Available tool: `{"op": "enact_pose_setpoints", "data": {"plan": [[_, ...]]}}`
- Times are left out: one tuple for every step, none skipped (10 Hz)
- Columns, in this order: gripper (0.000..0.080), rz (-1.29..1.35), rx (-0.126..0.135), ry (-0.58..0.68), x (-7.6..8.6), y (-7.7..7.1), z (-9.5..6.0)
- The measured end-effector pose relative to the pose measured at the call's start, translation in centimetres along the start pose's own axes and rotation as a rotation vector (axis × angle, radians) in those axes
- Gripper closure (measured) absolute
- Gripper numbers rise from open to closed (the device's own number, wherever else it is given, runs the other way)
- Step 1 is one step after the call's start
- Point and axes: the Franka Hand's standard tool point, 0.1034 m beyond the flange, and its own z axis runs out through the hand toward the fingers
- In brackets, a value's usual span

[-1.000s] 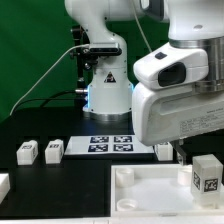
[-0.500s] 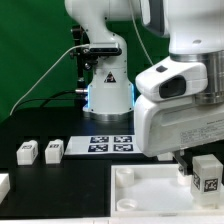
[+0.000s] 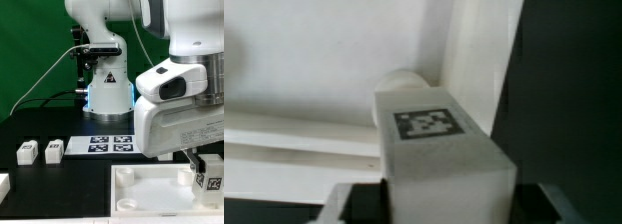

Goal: Assemble one leg

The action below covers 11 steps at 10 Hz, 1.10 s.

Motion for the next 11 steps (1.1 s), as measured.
{"op": "enact_pose_setpoints", "data": {"plan": [[0.0494, 0.011, 0.0, 0.0, 0.0, 0.0, 0.0], [0.0494, 0.048, 0.0, 0.0, 0.0, 0.1, 0.0], [0.0494, 0.065, 0.003, 0.008, 0.0, 0.2, 0.0], [0.0495, 0.221, 0.026, 0.066, 0.2, 0.6, 0.1], [0.0495, 0.433, 0.062, 0.115, 0.0, 1.1, 0.0], [0.0495, 0.603, 0.097, 0.13, 0.0, 1.5, 0.0], [0.0495, 0.782, 0.122, 0.143, 0.2, 1.7, -0.1], [0.0494, 0.902, 0.141, 0.136, 0.2, 1.8, -0.1], [0.0494, 1.007, 0.148, 0.127, 0.2, 1.9, -0.1], [0.0494, 1.102, 0.154, 0.12, 0.1, 1.9, -0.1], [0.0494, 1.173, 0.158, 0.114, 0.1, 1.9, -0.1]]}}
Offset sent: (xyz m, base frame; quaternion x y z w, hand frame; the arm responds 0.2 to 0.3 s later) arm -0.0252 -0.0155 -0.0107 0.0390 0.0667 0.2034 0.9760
